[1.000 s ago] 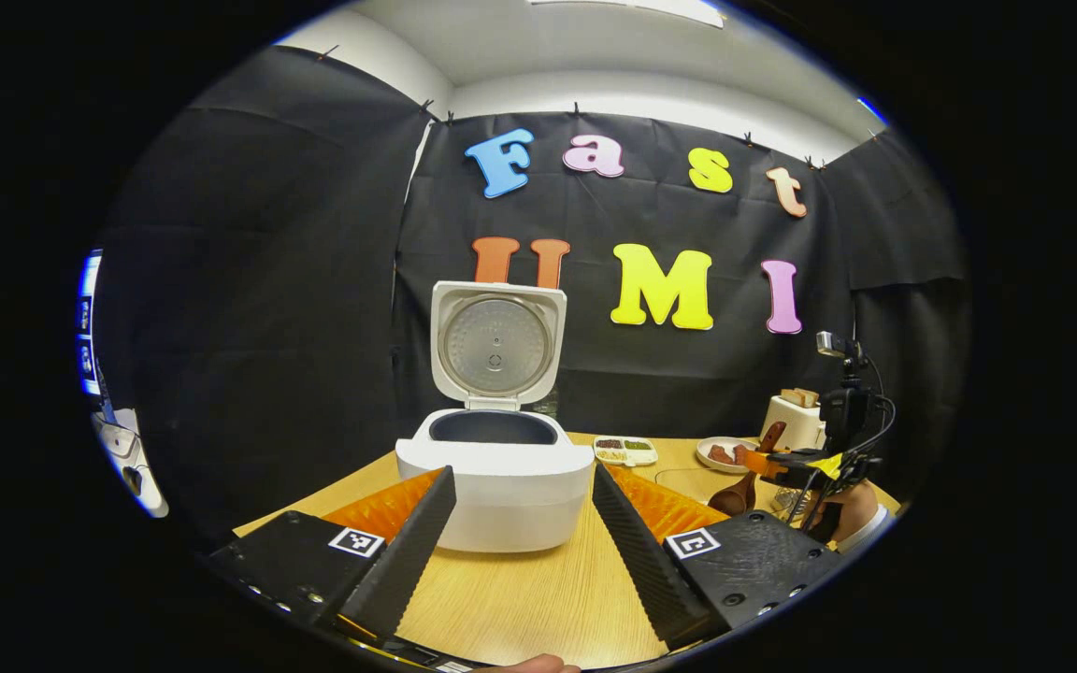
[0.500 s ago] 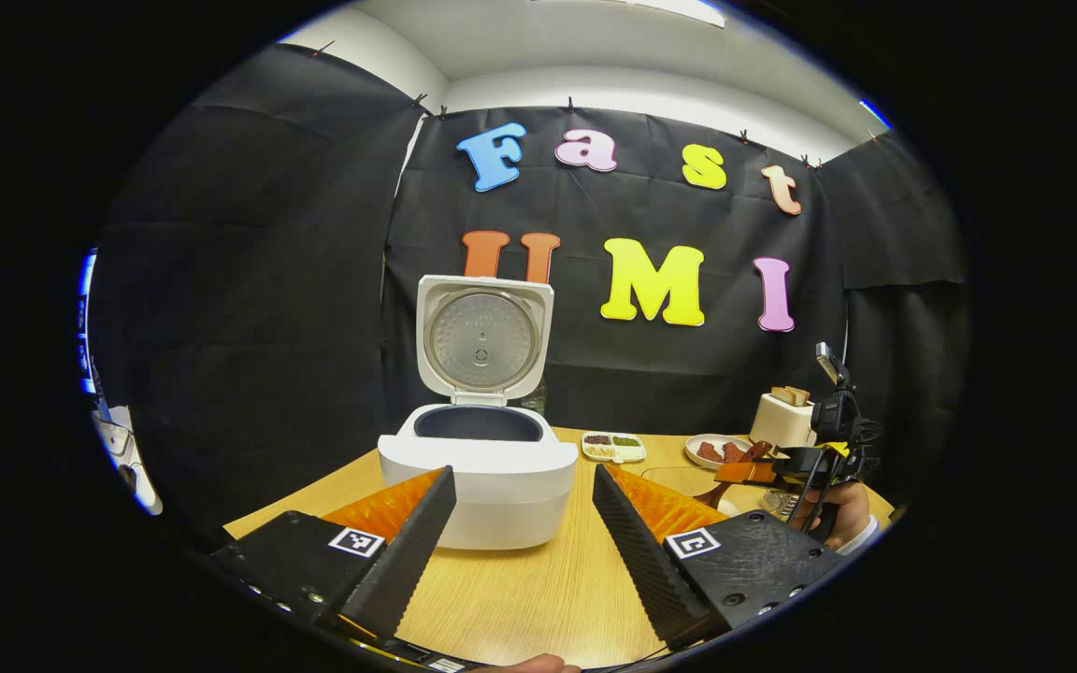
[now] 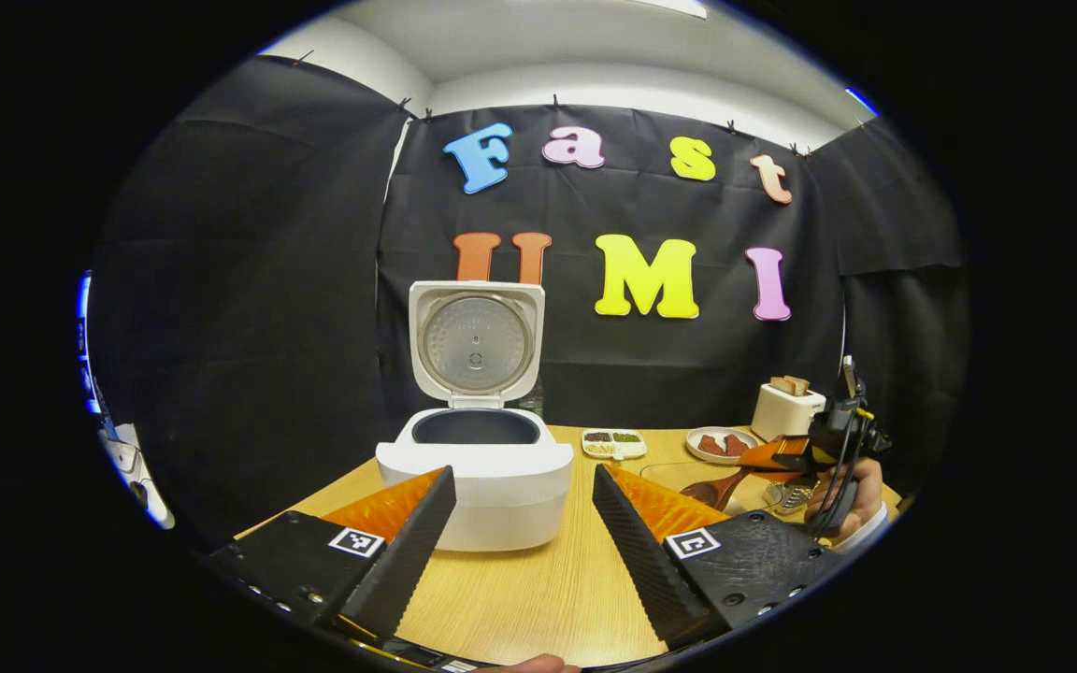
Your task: Close the left gripper, press the button to open the rice cooker; take a wooden spoon from the chopstick holder with the right hand, scoop a spoonful of rice and pour it into the rice cooker, then put the wooden spoon back into the chopstick holder.
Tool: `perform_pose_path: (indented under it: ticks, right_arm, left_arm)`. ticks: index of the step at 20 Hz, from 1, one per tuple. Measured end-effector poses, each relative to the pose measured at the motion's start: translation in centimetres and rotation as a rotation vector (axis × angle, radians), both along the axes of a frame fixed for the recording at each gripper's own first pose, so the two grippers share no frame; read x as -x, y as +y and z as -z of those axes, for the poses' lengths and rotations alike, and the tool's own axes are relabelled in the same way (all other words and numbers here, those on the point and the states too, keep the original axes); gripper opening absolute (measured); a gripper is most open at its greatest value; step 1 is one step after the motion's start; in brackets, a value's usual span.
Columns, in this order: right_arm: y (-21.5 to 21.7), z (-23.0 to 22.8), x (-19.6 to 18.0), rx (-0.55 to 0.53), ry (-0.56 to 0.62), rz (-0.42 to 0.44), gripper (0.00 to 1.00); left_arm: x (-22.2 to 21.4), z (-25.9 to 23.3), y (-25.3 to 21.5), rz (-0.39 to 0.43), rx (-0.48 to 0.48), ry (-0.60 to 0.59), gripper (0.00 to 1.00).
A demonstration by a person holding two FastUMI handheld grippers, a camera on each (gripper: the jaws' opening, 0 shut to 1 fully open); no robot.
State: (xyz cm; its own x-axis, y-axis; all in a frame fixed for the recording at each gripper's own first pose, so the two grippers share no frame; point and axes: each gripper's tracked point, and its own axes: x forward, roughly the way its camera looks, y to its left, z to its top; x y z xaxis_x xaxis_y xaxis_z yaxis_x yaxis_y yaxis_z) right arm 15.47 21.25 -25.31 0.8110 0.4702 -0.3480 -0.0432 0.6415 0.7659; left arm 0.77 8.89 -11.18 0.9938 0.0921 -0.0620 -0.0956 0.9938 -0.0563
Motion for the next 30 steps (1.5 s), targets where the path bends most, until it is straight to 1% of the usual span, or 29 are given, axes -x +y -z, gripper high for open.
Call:
perform_pose_path:
  ticks: [1, 2, 5, 8, 10, 12, 15, 17, 18, 21, 26, 30]
  right_arm:
    - [-0.5, -0.6, -0.1, -0.033, -0.003, 0.013, 0.19]
    - [-1.0, -1.0, -0.2, -0.072, -0.001, 0.026, 0.14]
    - [-2.6, -2.3, -0.4, -0.169, 0.003, 0.062, 0.13]
    - [-3.6, -3.2, -0.5, -0.224, 0.005, 0.091, 0.13]
    - [-3.4, -4.3, -0.3, -0.280, 0.018, 0.087, 0.14]
    - [-2.6, -5.3, -0.1, -0.346, 0.044, 0.065, 0.13]
    - [-0.2, -6.7, -0.2, -0.407, 0.073, 0.015, 0.13]
    - [2.2, -7.9, 0.3, -0.405, 0.078, -0.037, 0.13]
    - [3.4, -8.7, 0.5, -0.404, 0.075, -0.057, 0.13]
    - [7.0, -11.1, 0.7, -0.400, 0.044, -0.107, 0.13]
    - [13.1, -13.7, -0.2, -0.374, 0.012, -0.140, 0.13]
    - [19.2, -15.7, -1.2, -0.377, 0.013, -0.191, 0.13]
  left_arm:
    - [0.0, 0.0, -0.3, 0.004, -0.001, 0.002, 0.94]
    - [-0.1, 0.1, -0.3, 0.007, -0.002, 0.006, 0.94]
    - [0.0, 0.2, -0.5, 0.014, -0.010, 0.006, 0.94]
    - [0.4, 0.2, -0.3, 0.015, -0.003, -0.008, 0.94]
    - [0.8, 0.5, 0.0, 0.014, 0.010, -0.009, 0.94]
    - [1.2, 0.4, 0.6, 0.006, 0.018, -0.013, 0.94]
    - [2.1, 0.8, 1.4, -0.009, 0.036, -0.013, 0.94]
    - [2.6, 1.3, 0.9, 0.005, 0.070, -0.001, 0.94]
    - [2.7, 1.5, 0.7, 0.017, 0.070, 0.004, 0.94]
    - [3.7, 1.0, 2.2, -0.019, 0.028, -0.013, 0.94]
    - [5.1, -0.2, 2.6, -0.013, 0.041, -0.042, 0.94]
    - [6.4, -1.1, 3.3, -0.024, 0.036, -0.060, 0.94]
